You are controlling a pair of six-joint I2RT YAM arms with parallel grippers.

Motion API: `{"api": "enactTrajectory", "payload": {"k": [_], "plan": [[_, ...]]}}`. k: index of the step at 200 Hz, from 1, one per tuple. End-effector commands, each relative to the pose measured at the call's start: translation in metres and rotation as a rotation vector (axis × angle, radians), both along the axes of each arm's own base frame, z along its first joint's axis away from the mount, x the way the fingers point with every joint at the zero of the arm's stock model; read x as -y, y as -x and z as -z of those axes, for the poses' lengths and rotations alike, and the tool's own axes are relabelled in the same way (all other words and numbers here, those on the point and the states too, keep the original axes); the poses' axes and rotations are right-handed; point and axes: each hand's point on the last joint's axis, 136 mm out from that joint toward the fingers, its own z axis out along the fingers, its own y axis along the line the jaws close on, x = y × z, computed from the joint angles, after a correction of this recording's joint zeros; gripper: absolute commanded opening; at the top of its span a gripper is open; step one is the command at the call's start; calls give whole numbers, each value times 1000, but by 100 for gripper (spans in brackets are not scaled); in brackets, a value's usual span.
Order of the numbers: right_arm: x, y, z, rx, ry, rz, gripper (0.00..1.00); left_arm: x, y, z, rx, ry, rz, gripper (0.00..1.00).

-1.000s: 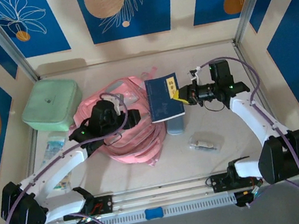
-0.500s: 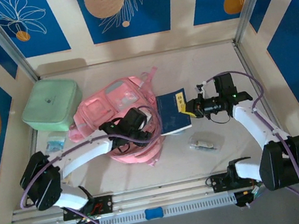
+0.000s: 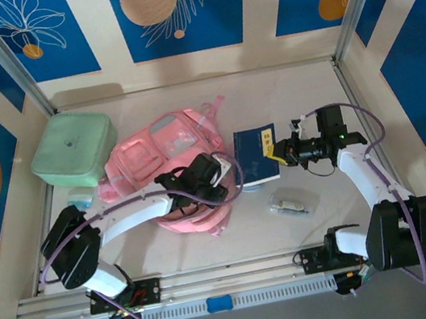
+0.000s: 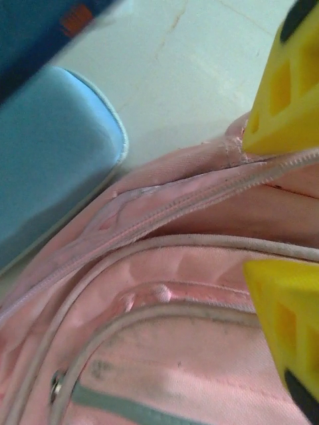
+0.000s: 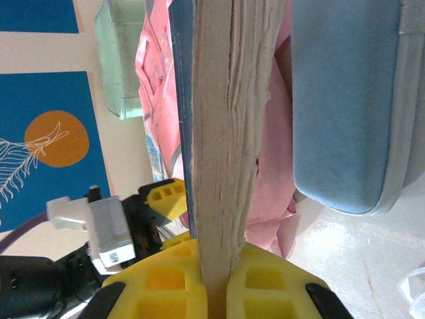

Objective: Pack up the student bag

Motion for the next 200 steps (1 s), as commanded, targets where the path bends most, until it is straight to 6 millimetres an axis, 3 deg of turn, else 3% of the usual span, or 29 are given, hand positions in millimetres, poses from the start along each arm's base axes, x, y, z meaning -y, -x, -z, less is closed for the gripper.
{"api": "enactTrajectory", "payload": {"k": [1,19,42,65,82,128,159,200], "plan": [[-2,5,-8,32,-45,-33,0,11,-1,4,-34,-2,2,31],[0,6,-6,31,-44,-28,0,11,-4,6,-27,-21,-4,17],[0,9,-4,25,-52,-35,0,14,-7,-7,-10,4,-7,0],[0,12,-4,26,-44,-50,0,10,-18,-34,61,9,-42,0],[-3,16,-6,16,-57,-62,0,1,-31,-67,139,-20,-95,0],[-21,38,1,-51,-21,-110,0,-27,-60,-178,407,21,-235,0],[-58,49,10,-82,-15,-198,0,-29,-67,-218,508,79,-243,0],[-128,24,14,-31,-17,-280,0,-33,-77,-229,537,86,-304,0]]}}
